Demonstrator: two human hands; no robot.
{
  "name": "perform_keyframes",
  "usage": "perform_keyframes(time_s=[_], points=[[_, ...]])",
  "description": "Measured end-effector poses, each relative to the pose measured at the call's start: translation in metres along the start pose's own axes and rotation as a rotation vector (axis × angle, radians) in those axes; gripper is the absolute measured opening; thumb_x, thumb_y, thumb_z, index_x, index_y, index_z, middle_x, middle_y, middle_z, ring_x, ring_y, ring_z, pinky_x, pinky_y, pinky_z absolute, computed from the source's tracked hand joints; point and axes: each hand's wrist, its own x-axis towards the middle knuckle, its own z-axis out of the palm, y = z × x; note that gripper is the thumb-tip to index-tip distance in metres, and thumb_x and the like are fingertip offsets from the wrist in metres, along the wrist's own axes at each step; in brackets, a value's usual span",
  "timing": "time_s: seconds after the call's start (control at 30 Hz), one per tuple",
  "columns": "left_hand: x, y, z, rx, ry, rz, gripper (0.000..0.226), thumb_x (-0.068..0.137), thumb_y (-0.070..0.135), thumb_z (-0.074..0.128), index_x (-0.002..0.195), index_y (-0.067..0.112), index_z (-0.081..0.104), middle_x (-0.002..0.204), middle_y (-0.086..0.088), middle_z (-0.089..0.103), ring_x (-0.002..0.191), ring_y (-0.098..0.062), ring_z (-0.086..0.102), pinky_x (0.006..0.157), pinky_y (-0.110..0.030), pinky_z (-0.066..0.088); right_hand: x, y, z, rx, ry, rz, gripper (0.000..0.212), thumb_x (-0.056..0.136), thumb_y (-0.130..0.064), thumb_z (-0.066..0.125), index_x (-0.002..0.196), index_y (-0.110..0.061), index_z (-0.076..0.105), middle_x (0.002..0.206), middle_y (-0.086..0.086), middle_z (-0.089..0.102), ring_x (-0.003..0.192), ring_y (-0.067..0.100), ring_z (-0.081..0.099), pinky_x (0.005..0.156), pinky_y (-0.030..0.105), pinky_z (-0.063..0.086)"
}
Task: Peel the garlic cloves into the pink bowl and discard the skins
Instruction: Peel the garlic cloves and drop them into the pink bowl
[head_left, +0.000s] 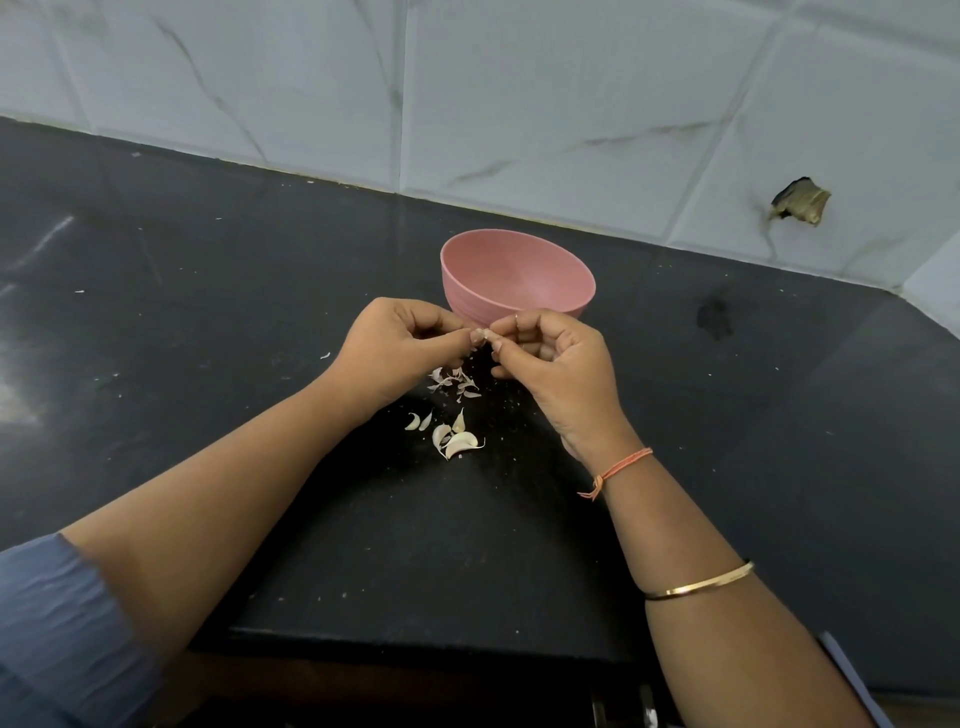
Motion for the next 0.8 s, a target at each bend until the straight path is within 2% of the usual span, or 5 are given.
perform_keyframes(time_s=[0.17,0.37,0.5,0.7,0.8], points=[[0.0004,-0.0015,-0.0003,0.032,-0.015,0.03,0.011,0.08,0.021,0.071,0.085,0.012,0.075,0.08,-0.014,0.072,0.08,-0.031,0.068,0.083,-0.047,0.054,0.0002,0.0011,-0.0005,-0.026,0.002,0.001,0.016,0.081,-0.001,0.068,0.081,-0.018,0.068,0.081,0.006,0.07,0.072,0.014,0.068,0.069,0.03,0.059],[-0.0008,-0.0043,0.001,0.164,-0.017,0.138,0.01,0.081,0.013,0.07,0.079,0.022,0.073,0.073,0.009,0.069,0.064,0.002,0.061,0.064,-0.013,0.049,-0.001,0.0019,-0.0029,-0.101,-0.017,0.018,0.013,0.079,-0.002,0.069,0.08,-0.015,0.07,0.078,0.005,0.071,0.065,0.011,0.066,0.067,0.028,0.057],[-0.0009,-0.0069,0.0026,0.202,0.016,0.154,0.01,0.081,0.012,0.069,0.077,0.021,0.072,0.071,0.008,0.069,0.063,0.0,0.061,0.061,-0.016,0.051,-0.0015,0.0025,-0.0029,-0.107,-0.041,0.018,0.011,0.08,-0.003,0.069,0.081,-0.014,0.07,0.08,0.005,0.071,0.064,0.01,0.067,0.065,0.025,0.056],[-0.0014,-0.0055,0.0056,0.195,0.084,0.145,0.015,0.08,0.01,0.069,0.072,0.023,0.07,0.068,0.007,0.068,0.058,0.002,0.059,0.056,-0.009,0.047,0.0002,0.0038,-0.0008,-0.037,-0.042,0.037,0.013,0.08,-0.002,0.069,0.08,-0.015,0.071,0.078,0.004,0.072,0.068,0.015,0.068,0.071,0.037,0.059],[0.0,-0.0054,0.0058,0.171,0.12,0.111,0.009,0.08,0.011,0.069,0.075,0.018,0.072,0.068,0.005,0.068,0.056,0.003,0.058,0.055,-0.007,0.045,0.0004,0.001,0.0002,0.042,-0.055,0.058,0.013,0.081,0.001,0.066,0.083,-0.01,0.07,0.078,0.006,0.07,0.069,0.013,0.067,0.07,0.03,0.059]])
